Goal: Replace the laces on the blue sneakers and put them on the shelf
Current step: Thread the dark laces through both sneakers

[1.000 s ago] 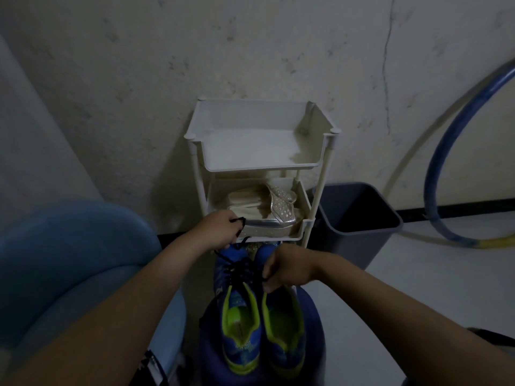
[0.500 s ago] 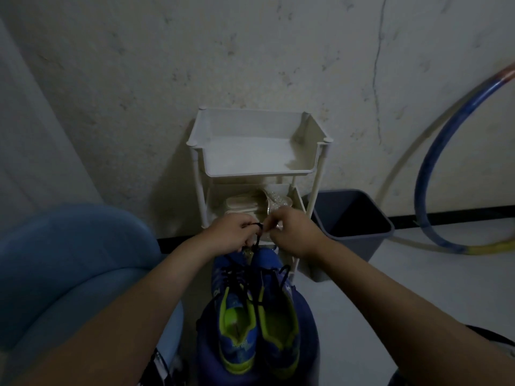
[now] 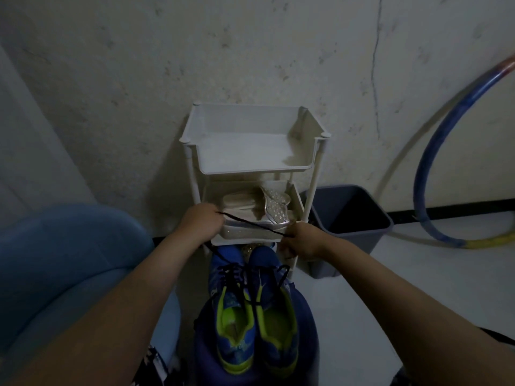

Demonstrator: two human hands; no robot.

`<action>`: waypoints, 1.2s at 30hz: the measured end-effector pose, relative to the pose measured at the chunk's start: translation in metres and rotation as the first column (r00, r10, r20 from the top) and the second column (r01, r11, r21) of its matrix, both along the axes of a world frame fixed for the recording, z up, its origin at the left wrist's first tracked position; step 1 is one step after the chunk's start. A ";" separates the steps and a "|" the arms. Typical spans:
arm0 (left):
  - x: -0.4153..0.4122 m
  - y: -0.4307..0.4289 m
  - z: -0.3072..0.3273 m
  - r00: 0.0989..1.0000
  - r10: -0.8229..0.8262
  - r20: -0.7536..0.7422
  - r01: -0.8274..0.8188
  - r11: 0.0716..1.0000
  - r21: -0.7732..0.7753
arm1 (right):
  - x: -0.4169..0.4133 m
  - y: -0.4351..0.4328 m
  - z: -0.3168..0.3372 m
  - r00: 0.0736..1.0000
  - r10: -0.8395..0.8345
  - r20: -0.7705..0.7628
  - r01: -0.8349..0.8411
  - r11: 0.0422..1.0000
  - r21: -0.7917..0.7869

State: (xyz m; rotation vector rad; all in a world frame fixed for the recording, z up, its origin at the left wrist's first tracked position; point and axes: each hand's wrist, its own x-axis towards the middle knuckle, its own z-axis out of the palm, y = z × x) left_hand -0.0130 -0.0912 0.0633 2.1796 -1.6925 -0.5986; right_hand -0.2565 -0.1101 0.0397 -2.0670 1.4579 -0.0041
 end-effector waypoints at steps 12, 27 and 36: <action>-0.040 0.002 -0.017 0.915 -0.394 0.090 0.395 0.918 0.005 | 0.022 0.011 0.000 0.983 0.167 -0.070 -0.162 0.984 0.075; -0.059 -0.003 -0.027 0.881 -0.282 -0.380 0.353 0.926 0.133 | 0.024 0.008 -0.010 0.956 -0.024 0.292 0.040 0.998 -0.049; -0.050 -0.005 -0.033 0.825 -0.144 -0.546 0.279 0.944 0.173 | 0.019 0.004 -0.017 0.885 -0.104 0.454 0.130 0.991 -0.028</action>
